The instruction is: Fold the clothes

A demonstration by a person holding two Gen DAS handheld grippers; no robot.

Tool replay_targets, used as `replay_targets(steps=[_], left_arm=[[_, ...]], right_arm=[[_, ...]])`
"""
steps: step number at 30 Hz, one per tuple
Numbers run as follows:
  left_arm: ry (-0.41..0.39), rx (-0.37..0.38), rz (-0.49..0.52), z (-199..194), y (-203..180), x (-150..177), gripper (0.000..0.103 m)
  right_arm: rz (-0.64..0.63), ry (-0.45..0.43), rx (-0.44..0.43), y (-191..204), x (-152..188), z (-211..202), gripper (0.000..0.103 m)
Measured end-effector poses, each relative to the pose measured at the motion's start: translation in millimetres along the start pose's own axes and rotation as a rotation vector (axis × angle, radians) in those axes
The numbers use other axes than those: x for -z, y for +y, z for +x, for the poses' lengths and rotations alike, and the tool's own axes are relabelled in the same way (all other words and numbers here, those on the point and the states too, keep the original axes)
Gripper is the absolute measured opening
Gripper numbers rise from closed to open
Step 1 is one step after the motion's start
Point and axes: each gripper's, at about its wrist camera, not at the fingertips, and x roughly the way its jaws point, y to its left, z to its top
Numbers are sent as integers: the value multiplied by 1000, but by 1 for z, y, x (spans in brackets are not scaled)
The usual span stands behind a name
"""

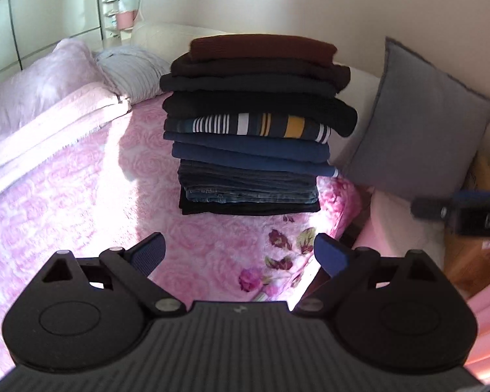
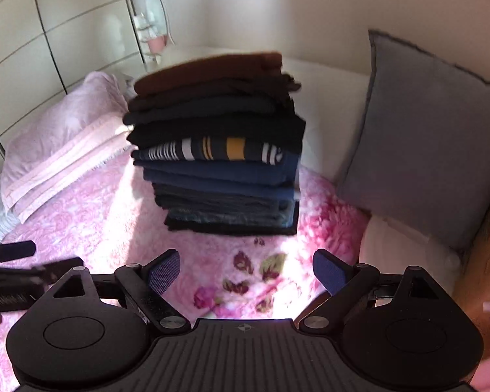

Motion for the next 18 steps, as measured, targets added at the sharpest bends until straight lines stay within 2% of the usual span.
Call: replay_targets(steps=[6, 18], left_arm=[[-23, -27, -26, -4, -2, -4, 96], [3, -5, -66, 1, -8, 7, 96]], right_arm=[[-29, -23, -21, 3, -6, -3, 91], [-72, 19, -30, 11, -4, 4, 91]])
